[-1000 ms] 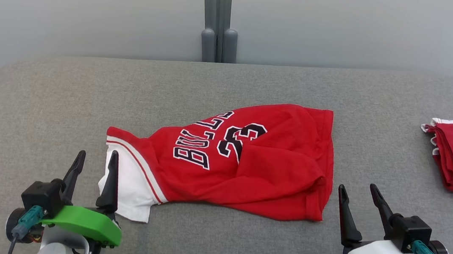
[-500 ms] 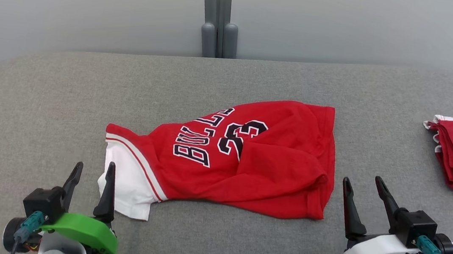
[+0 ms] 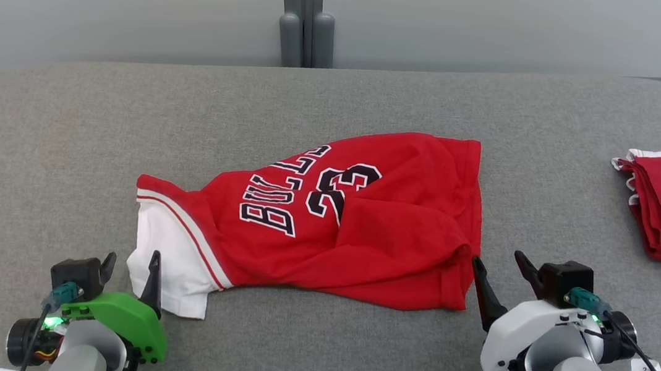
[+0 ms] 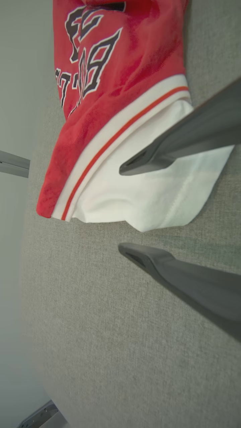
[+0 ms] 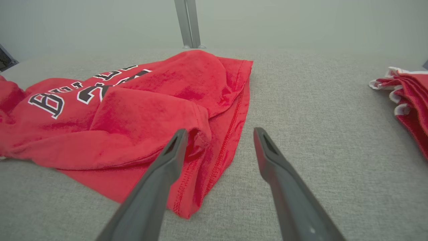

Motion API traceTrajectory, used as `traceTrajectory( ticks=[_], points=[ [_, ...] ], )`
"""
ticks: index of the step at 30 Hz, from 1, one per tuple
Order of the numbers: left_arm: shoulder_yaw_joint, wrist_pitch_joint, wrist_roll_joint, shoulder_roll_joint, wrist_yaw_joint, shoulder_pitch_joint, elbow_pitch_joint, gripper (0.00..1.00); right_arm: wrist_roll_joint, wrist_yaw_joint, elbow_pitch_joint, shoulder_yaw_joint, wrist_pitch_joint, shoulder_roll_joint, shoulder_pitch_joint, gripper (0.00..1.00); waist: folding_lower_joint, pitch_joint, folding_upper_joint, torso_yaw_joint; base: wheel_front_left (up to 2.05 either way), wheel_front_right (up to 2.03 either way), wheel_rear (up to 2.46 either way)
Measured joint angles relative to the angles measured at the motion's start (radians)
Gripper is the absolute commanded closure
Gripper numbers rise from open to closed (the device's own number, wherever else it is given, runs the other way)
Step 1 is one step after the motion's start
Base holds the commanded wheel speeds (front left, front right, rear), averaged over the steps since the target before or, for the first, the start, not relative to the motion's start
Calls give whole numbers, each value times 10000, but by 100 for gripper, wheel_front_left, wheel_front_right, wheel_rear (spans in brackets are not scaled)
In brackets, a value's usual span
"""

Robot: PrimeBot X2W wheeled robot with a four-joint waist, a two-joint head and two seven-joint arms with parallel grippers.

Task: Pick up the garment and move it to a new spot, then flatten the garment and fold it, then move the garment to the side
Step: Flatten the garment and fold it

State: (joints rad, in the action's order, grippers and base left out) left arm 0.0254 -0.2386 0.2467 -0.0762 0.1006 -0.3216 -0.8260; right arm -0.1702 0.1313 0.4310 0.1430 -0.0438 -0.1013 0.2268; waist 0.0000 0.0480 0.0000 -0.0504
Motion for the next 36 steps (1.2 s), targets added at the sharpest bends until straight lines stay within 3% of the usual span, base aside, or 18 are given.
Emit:
traceTrajectory(
  ticks=[7, 15, 36],
  points=[
    [-13, 278, -13, -104, -502, -665, -1315, 0, -213, 0, 562, 353, 652, 23, 489, 0, 0, 307, 0, -106, 0, 0, 0],
    [109, 84, -44, -125, -694, -1138, -2102, 0, -502, 2, 1181, 836, 631, 128, 873, 0, 0, 505, 0, -27, 0, 0, 0],
    [311, -222, 153, -8, -380, -1330, -2433, 0, -1503, 0, 2299, 1058, 117, -255, 1794, 0, 0, 644, 0, 278, 0, 0, 0]
  ],
)
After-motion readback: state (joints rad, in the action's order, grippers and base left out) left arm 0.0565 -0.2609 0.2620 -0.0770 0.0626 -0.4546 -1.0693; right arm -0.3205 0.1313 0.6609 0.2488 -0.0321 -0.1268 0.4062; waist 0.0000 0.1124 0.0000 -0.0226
